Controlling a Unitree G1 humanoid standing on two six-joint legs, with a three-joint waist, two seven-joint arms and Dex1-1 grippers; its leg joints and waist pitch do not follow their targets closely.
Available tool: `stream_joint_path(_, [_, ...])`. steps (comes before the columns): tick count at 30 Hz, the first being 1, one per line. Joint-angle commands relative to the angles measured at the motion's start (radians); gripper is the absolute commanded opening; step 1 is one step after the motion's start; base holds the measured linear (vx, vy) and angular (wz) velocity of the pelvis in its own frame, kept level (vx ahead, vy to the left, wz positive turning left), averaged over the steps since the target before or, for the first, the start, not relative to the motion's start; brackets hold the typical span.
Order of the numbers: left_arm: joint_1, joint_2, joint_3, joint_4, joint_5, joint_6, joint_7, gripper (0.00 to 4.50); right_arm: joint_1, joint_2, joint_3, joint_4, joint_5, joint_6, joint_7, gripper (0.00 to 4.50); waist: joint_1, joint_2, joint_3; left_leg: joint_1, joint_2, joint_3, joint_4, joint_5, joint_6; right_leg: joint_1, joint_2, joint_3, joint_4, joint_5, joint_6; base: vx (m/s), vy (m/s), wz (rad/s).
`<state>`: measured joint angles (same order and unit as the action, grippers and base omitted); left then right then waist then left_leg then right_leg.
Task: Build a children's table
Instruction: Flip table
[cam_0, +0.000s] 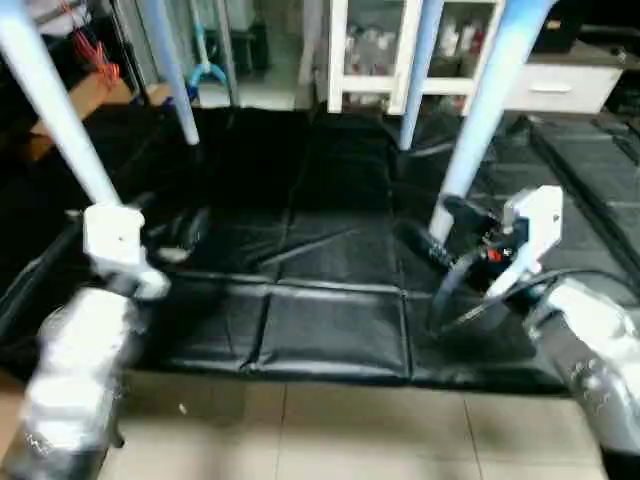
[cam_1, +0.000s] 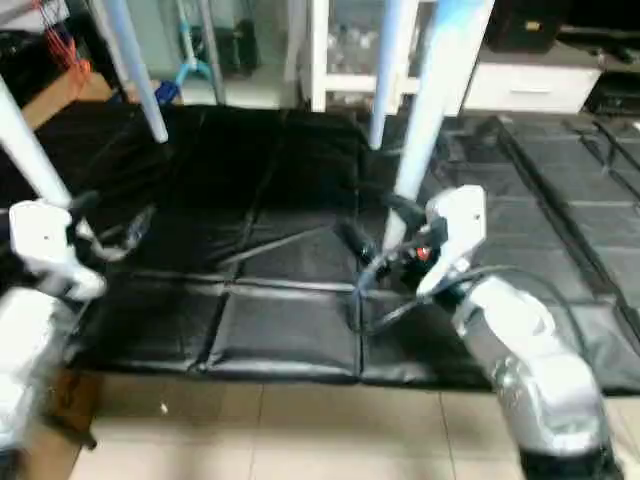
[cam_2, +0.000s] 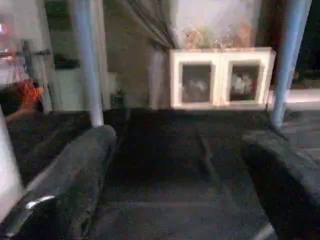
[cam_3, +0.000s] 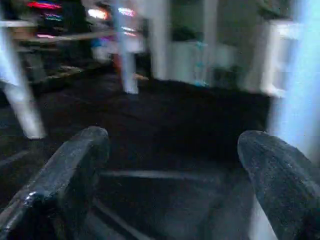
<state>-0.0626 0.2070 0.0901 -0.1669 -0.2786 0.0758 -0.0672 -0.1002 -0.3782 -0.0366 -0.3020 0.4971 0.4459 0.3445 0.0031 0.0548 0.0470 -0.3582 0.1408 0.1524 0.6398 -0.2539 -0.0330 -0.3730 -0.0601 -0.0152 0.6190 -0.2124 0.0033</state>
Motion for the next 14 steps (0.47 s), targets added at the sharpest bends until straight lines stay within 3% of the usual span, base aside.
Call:
stream_joint_path(1, [0.041, -0.030, -0.023, -0.063, 0.049, 0.039, 0.073, 4.50, 0.021, 0.019, 0.027, -0.018, -0.068, -0.006, -0.065, 4.44, -0.004, -0.008, -0.045, -0.007, 0.073, -0.028, -0.099, -0.179, -0.006, 0.041, -0.075, 0.041, -0.079, -0.146, -0.230, 0.000, 0.000, 0.00])
stream_joint_path(2, [0.077, -0.056, -0.048, -0.083, 0.101, 0.039, 0.090, 4.50, 0.039, 0.039, 0.044, -0.023, -0.110, -0.028, -0.101, 4.44, -0.006, -0.013, -0.043, -0.010, 0.074, -0.028, -0.100, -0.173, -0.002, 0.041, -0.075, 0.042, -0.082, -0.162, -0.219, 0.000, 0.000, 0.00])
stream_joint_path(3, [0.125, -0.081, -0.085, -0.111, 0.163, 0.043, 0.105, 4.50, 0.059, 0.067, 0.063, -0.023, -0.171, -0.073, -0.144, 4.44, -0.011, -0.008, -0.042, -0.012, 0.075, -0.029, -0.102, -0.166, 0.001, 0.038, -0.076, 0.041, -0.086, -0.192, -0.198, 0.000, 0.000, 0.00])
stream_joint_path(4, [0.138, -0.086, -0.097, -0.111, 0.176, 0.035, 0.106, 4.50, 0.064, 0.077, 0.068, -0.019, -0.190, -0.094, -0.156, 4.44, -0.012, -0.011, -0.041, -0.013, 0.075, -0.031, -0.102, -0.167, 0.004, 0.034, -0.076, 0.042, -0.090, -0.219, -0.180, 0.000, 0.000, 0.00])
stream_joint_path(6, [0.158, -0.093, -0.111, -0.108, 0.189, 0.027, 0.119, 4.50, 0.065, 0.098, 0.073, -0.002, -0.207, -0.110, -0.184, 4.44, -0.015, -0.006, -0.045, -0.009, 0.073, -0.033, -0.101, -0.172, 0.004, 0.029, -0.071, 0.041, -0.090, -0.223, -0.162, 0.000, 0.000, 0.00])
stream_joint_path(7, [0.165, -0.097, -0.113, -0.108, 0.199, 0.023, 0.138, 4.50, 0.063, 0.109, 0.073, 0.008, -0.205, -0.110, -0.192, 4.44, -0.016, -0.009, -0.044, -0.009, 0.073, -0.032, -0.101, -0.164, 0.005, 0.025, -0.067, 0.041, -0.090, -0.196, -0.161, 0.000, 0.000, 0.00])
stream_joint_path(11, [0.191, -0.085, -0.118, -0.086, 0.229, -0.004, 0.152, 4.50, 0.064, 0.121, 0.091, 0.054, -0.211, -0.134, -0.166, 4.44, -0.017, -0.006, -0.044, -0.012, 0.073, -0.035, -0.103, -0.158, 0.012, 0.028, -0.067, 0.038, -0.084, -0.148, -0.170, 0.000, 0.000, 0.00])
stream_joint_path(12, [0.204, -0.092, -0.120, -0.094, 0.237, -0.006, 0.144, 4.50, 0.067, 0.126, 0.099, 0.069, -0.227, -0.152, -0.158, 4.44, -0.016, -0.013, -0.045, -0.014, 0.075, -0.034, -0.103, -0.139, 0.019, 0.029, -0.069, 0.038, -0.081, -0.104, -0.182, 0.000, 0.000, 0.00])
stream_joint_path(14, [0.209, -0.097, -0.120, -0.099, 0.243, -0.004, 0.140, 4.50, 0.066, 0.132, 0.100, 0.075, -0.232, -0.157, -0.157, 4.44, -0.016, -0.009, -0.048, -0.013, 0.076, -0.033, -0.101, -0.112, 0.024, 0.030, -0.068, 0.037, -0.077, -0.057, -0.189, 0.000, 0.000, 0.00])
